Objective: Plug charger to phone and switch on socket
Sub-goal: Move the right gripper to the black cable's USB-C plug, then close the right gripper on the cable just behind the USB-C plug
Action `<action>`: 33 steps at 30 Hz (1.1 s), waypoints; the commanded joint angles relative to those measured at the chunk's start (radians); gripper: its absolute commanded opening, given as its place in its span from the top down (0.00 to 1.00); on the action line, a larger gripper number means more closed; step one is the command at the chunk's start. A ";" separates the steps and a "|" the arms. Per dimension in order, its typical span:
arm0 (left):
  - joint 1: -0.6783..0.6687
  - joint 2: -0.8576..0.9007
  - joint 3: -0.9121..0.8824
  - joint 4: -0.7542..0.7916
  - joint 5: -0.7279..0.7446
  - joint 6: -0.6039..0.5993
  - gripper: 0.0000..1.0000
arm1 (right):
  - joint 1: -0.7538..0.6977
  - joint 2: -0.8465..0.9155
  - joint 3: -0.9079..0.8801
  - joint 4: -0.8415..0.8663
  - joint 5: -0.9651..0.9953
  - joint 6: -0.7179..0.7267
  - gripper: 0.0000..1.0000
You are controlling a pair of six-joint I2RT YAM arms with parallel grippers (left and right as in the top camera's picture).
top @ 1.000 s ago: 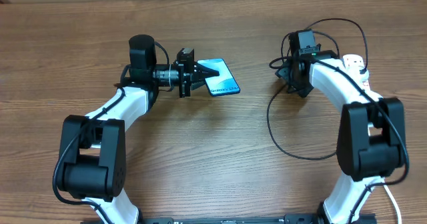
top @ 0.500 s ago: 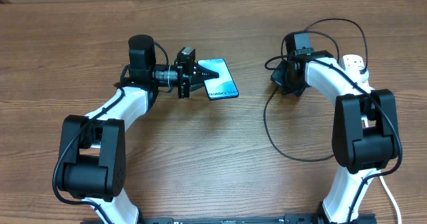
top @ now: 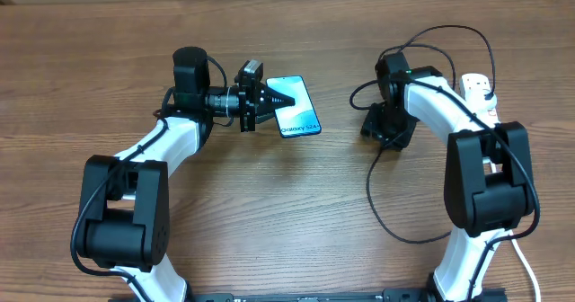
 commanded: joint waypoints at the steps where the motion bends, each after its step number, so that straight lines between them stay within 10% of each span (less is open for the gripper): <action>1: 0.004 -0.003 0.032 0.011 0.031 0.033 0.96 | -0.008 0.012 -0.013 0.068 0.150 -0.020 0.36; 24: 0.004 -0.003 0.032 0.011 0.038 0.033 0.96 | -0.024 0.102 -0.013 0.113 0.233 0.158 0.34; 33: 0.004 -0.003 0.032 0.011 0.047 0.033 0.96 | -0.037 0.125 -0.013 0.121 0.237 0.158 0.50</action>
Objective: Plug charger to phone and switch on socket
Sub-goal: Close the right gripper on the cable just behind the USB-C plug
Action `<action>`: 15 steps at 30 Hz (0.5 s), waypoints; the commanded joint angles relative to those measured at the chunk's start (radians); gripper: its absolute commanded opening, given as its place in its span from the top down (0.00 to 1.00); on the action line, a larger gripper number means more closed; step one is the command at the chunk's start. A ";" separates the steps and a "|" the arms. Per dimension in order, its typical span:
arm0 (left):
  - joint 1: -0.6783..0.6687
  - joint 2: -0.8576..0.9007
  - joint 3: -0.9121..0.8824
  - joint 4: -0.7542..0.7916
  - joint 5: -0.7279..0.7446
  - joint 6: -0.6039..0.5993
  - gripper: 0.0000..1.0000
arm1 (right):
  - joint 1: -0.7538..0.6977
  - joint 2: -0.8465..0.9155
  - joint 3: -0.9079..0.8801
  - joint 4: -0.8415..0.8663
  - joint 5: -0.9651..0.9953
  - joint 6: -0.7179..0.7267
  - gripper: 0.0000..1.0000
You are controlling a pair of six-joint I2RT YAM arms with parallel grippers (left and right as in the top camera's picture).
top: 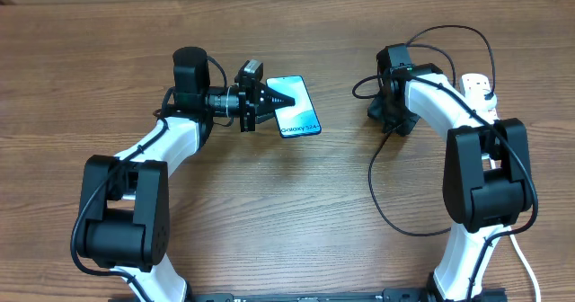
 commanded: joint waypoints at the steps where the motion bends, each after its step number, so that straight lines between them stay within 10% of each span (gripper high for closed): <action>1: 0.004 -0.003 0.032 0.011 0.051 0.030 0.96 | -0.027 0.094 -0.040 -0.004 0.061 0.008 0.50; 15: 0.004 -0.003 0.032 0.011 0.072 0.030 0.96 | -0.050 0.094 -0.040 -0.085 0.054 0.011 0.77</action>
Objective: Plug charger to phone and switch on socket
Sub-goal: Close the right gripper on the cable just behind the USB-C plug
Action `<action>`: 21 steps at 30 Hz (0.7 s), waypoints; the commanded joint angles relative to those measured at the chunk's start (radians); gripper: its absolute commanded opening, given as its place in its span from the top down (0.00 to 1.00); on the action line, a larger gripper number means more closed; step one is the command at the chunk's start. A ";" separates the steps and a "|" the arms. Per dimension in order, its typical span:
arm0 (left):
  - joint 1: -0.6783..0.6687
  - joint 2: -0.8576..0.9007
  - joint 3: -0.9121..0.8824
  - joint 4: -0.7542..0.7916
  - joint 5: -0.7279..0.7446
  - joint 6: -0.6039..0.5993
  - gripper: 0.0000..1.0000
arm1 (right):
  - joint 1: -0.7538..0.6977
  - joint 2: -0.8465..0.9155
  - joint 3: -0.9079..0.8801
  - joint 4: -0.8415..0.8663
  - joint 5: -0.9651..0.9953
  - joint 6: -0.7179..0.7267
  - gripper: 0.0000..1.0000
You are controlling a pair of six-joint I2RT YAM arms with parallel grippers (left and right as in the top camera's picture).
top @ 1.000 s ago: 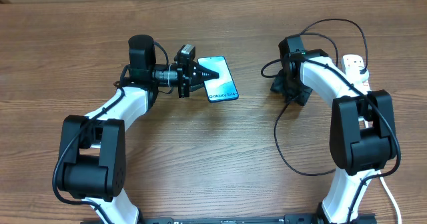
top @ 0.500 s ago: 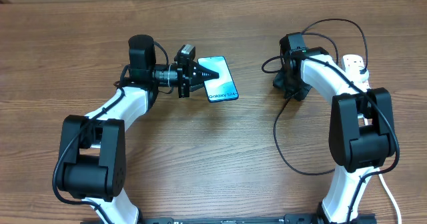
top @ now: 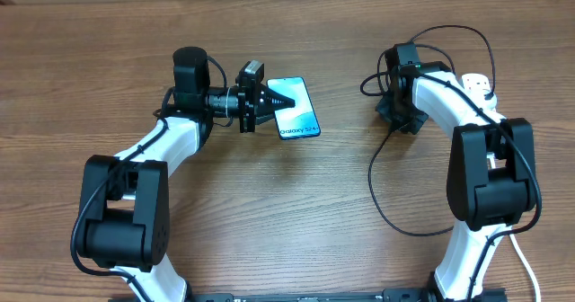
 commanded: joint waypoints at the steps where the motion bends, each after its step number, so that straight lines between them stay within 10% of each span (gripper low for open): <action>1: 0.004 -0.003 0.032 0.011 0.048 0.031 0.96 | -0.013 0.089 -0.054 -0.049 0.039 -0.003 0.76; 21: 0.005 -0.003 0.032 0.011 0.071 0.031 0.96 | -0.013 0.084 -0.099 -0.073 -0.188 -0.119 0.96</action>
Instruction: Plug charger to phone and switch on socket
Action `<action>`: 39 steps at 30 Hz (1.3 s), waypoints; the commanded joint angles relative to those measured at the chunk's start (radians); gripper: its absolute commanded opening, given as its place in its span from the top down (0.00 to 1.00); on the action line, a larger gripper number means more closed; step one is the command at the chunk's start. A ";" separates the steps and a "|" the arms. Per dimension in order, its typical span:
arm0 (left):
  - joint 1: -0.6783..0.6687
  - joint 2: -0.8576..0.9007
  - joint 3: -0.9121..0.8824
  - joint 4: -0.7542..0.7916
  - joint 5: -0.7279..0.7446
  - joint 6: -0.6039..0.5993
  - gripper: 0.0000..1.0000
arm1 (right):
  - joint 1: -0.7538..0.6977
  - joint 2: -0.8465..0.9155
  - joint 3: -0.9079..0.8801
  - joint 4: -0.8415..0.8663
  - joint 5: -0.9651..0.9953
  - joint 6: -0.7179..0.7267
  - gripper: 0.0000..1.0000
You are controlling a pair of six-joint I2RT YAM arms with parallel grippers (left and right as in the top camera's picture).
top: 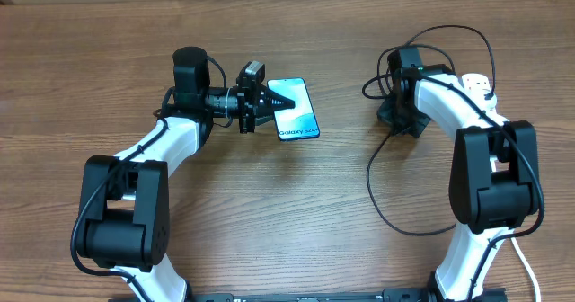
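The phone [300, 113], its blue screen facing up, lies left of centre at the back of the table. My left gripper [286, 99] reaches in from the left. Its dark fingers come to a point over the phone's left edge and seem clamped on it. The black charger cable [378, 199] loops across the right side of the table. My right gripper [398, 120] points down at the table and appears shut on the cable. The plug end is hidden under it. The white socket strip [477, 86] shows at the far right, partly behind my right arm.
Behind the right gripper the cable arcs up in a large loop [449, 30] toward the strip. A second stretch trails toward the front right. A white lead [526, 266] runs off the front right corner. Bare wood [341, 185] lies between the arms.
My right gripper has shifted slightly right with the cable, and the small loop at its left has drawn in. The phone's near end has swung a little left. The left gripper holds its place.
At first my right gripper was lower and further left, nearer the phone, with the cable in it. It then stood further back and right at each later moment, taking the cable with it. My left gripper stayed on the phone, which has turned slightly.
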 commanded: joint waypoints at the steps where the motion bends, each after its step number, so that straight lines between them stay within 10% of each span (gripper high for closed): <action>1: 0.005 -0.003 0.032 0.011 0.051 0.036 0.96 | -0.004 0.094 -0.049 -0.064 -0.201 -0.138 0.96; 16: 0.105 -0.002 0.034 0.165 0.092 0.073 0.96 | 0.039 -0.499 -0.002 -0.280 -0.567 -0.613 0.96; 24: 0.096 0.003 0.120 0.279 0.092 0.073 0.96 | 0.289 -0.787 -0.082 -0.382 -0.688 -0.621 0.96; 39: -0.031 0.003 0.156 0.340 0.092 0.309 0.96 | 0.642 -0.715 -0.127 -0.221 -0.341 -0.361 0.96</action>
